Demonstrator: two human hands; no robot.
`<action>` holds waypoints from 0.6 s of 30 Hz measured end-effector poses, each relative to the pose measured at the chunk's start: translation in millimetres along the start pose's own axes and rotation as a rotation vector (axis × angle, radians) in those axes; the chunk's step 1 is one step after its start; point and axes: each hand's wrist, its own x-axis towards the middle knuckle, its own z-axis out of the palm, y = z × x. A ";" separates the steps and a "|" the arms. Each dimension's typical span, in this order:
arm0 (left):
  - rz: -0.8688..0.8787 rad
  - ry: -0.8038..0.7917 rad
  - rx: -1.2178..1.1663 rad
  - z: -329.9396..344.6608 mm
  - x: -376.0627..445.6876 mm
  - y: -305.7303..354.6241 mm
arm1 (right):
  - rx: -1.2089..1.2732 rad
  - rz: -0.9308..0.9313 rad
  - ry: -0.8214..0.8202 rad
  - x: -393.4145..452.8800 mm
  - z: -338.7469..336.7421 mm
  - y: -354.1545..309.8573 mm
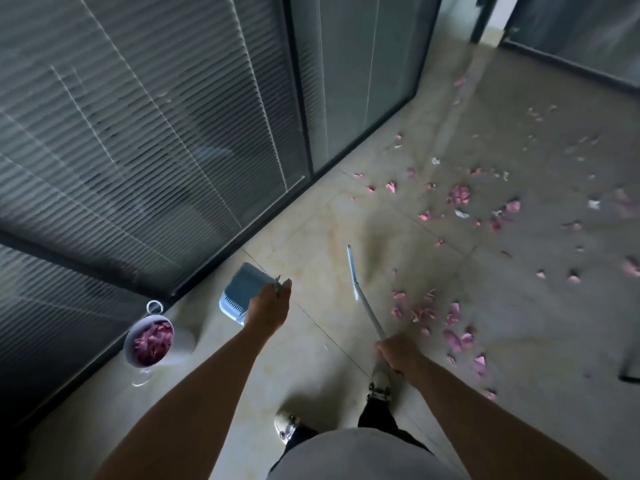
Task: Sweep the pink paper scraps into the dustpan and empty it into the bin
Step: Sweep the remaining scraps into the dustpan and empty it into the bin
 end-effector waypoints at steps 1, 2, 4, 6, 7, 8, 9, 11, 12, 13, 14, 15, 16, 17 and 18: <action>-0.006 0.016 -0.003 3.4 0.4 6.0 | 0.011 0.001 0.004 0.5 -5.9 2.3; -0.017 0.032 -0.013 7.1 1.2 10.7 | 0.029 -0.010 0.013 1.9 -12.2 4.6; -0.037 0.053 -0.008 10.2 2.9 17.2 | 0.068 -0.025 0.001 2.2 -22.5 5.3; -0.058 0.061 0.001 8.4 4.8 21.8 | 0.093 -0.029 -0.026 3.1 -32.6 2.9; -0.086 0.081 -0.022 6.7 5.4 22.4 | 0.100 -0.023 -0.038 5.6 -36.6 0.3; -0.114 0.101 -0.045 4.3 7.0 20.7 | 0.104 -0.019 -0.048 8.6 -38.2 -2.6; -0.146 0.119 -0.074 1.5 6.7 18.8 | 0.101 -0.015 -0.058 10.8 -37.7 -6.0; -0.185 0.153 -0.089 -6.3 7.7 10.3 | 0.083 -0.016 -0.076 14.5 -31.8 -14.7; -0.200 0.155 -0.052 -9.1 10.9 3.8 | 0.072 -0.023 -0.088 16.9 -27.2 -19.9; -0.206 0.170 -0.064 -12.7 11.2 -1.0 | 0.064 -0.028 -0.105 19.3 -20.9 -26.6; -0.201 0.180 -0.020 -17.0 13.4 -7.3 | 0.056 -0.037 -0.120 21.7 -13.9 -32.5; -0.220 0.207 -0.086 -20.1 18.3 -16.4 | 0.044 -0.041 -0.141 24.8 -4.6 -39.6; -0.234 0.199 -0.102 -24.6 20.7 -20.7 | 0.028 -0.045 -0.158 27.5 3.6 -46.4; -0.225 0.199 -0.122 -26.8 24.4 -29.1 | 0.005 -0.042 -0.178 29.4 12.9 -54.3; -0.193 0.174 -0.090 -30.6 28.2 -36.2 | -0.021 -0.038 -0.195 32.3 22.4 -62.0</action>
